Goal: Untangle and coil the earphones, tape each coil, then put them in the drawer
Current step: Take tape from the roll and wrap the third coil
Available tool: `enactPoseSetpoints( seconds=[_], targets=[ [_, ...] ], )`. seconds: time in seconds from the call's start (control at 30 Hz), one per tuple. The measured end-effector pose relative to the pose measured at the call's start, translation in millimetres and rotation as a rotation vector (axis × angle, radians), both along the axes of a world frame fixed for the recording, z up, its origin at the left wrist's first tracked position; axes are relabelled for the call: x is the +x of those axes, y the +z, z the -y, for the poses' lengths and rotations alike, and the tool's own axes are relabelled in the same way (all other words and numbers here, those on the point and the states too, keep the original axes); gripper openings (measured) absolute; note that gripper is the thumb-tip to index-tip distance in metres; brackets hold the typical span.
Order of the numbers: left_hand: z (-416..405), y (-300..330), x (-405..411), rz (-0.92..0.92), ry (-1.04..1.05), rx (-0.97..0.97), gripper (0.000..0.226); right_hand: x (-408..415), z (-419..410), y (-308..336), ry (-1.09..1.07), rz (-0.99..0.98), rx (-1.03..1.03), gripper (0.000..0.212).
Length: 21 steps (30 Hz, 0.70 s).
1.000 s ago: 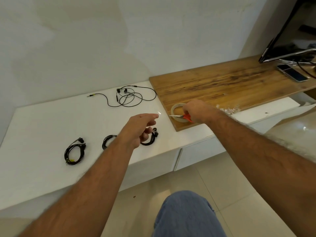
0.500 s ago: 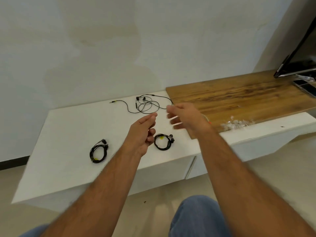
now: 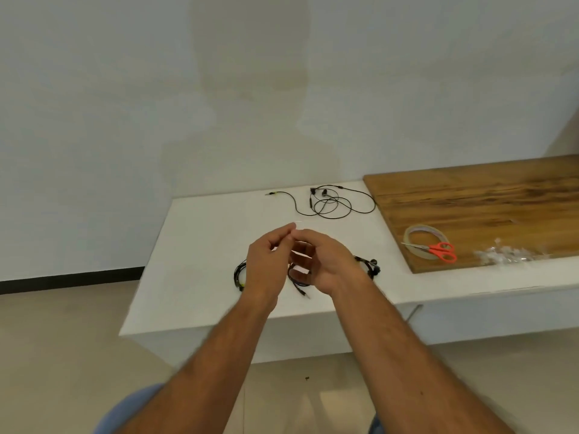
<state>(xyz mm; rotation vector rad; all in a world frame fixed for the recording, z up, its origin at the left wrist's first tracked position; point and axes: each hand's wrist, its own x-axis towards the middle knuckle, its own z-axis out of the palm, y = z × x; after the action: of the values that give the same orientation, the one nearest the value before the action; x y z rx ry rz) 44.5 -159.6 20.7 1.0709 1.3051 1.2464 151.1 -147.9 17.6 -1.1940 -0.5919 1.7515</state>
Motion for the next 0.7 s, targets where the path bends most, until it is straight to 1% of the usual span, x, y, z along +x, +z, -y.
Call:
enactPoseSetpoints(
  seconds=[0.07,0.13,0.2,0.27,0.33,0.4,0.47,0.57,0.63,0.7],
  targets=[
    [3,-1,-8,0.017,-0.006,0.003,0.026,-8,0,-2,-0.001,-0.03,0.039,0.009],
    [5,-2,-15,0.019,-0.023,-0.015,0.028,-13,0,-5,-0.03,0.02,0.136,0.008],
    [6,-6,-23,-0.014,-0.026,-0.023,0.03,-15,0,-6,-0.062,0.164,0.265,0.008],
    [6,-10,-32,-0.026,0.021,-0.041,0.028,-13,0,-6,-0.069,0.318,0.368,0.008],
    [3,-10,-41,-0.018,0.055,-0.055,0.023,-11,0,-6,-0.007,0.389,0.428,0.007],
    [-1,-6,-47,-0.012,0.021,-0.049,0.021,-11,1,-5,0.079,0.398,0.446,0.007],
    [-5,-3,-54,-0.012,-0.058,-0.037,0.02,-14,1,-5,0.122,0.407,0.438,0.009],
    [-6,-2,-63,-0.089,-0.154,-0.039,0.018,-18,1,-7,0.147,0.425,0.431,0.01],
    [-7,-5,-67,-0.155,-0.135,-0.034,0.014,-19,0,-9,0.175,0.435,0.421,0.011],
    [-8,-8,-69,-0.143,-0.101,-0.035,0.008,-19,0,-11,0.21,0.45,0.417,0.012]
  ],
)
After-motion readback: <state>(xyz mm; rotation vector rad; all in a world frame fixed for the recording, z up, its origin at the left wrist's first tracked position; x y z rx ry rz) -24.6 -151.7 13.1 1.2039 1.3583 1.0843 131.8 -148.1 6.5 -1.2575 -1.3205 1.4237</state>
